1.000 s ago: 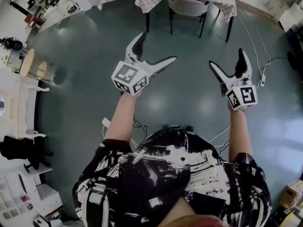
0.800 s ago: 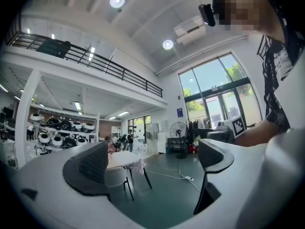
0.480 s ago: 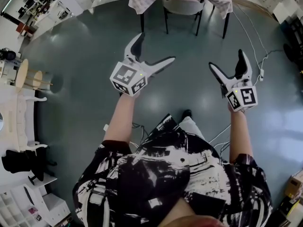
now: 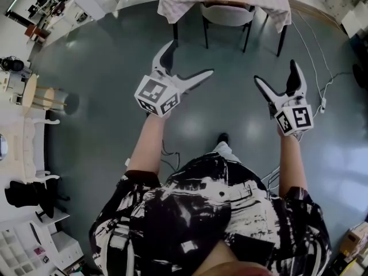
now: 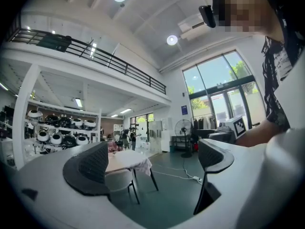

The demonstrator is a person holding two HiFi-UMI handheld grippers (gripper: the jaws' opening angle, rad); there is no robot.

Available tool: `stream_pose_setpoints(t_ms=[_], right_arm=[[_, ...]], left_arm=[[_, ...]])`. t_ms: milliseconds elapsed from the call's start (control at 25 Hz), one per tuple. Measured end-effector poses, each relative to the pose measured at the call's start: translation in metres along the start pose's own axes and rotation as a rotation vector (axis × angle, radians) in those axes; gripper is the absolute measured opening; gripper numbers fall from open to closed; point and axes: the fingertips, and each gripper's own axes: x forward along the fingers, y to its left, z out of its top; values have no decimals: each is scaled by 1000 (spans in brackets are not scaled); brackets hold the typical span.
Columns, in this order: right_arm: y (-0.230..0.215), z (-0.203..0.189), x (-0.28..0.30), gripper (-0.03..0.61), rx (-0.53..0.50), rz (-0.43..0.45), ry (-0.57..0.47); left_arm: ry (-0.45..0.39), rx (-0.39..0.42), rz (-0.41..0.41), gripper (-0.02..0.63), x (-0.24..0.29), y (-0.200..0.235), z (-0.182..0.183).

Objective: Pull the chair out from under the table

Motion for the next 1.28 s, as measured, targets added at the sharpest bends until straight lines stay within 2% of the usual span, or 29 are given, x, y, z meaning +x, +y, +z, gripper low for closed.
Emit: stream_pose_setpoints(t_ms=[280, 600, 800, 1040, 1280], right_arm=[[-89, -6, 72, 574, 11, 59, 3], [-135, -44, 130, 572, 15, 77, 48], [-155, -62, 174, 572, 11, 61, 61], [-187, -75, 262, 572, -12, 47, 88], [-206, -83, 364, 572, -31, 12, 89]], left_arm=[[16, -4, 42, 558, 98, 50, 5], [78, 20, 6, 558, 161, 96, -25], [40, -28, 1, 558, 197, 140, -42], [30, -52, -35, 558, 251, 219, -57], [31, -42, -96, 558, 293, 307, -64]])
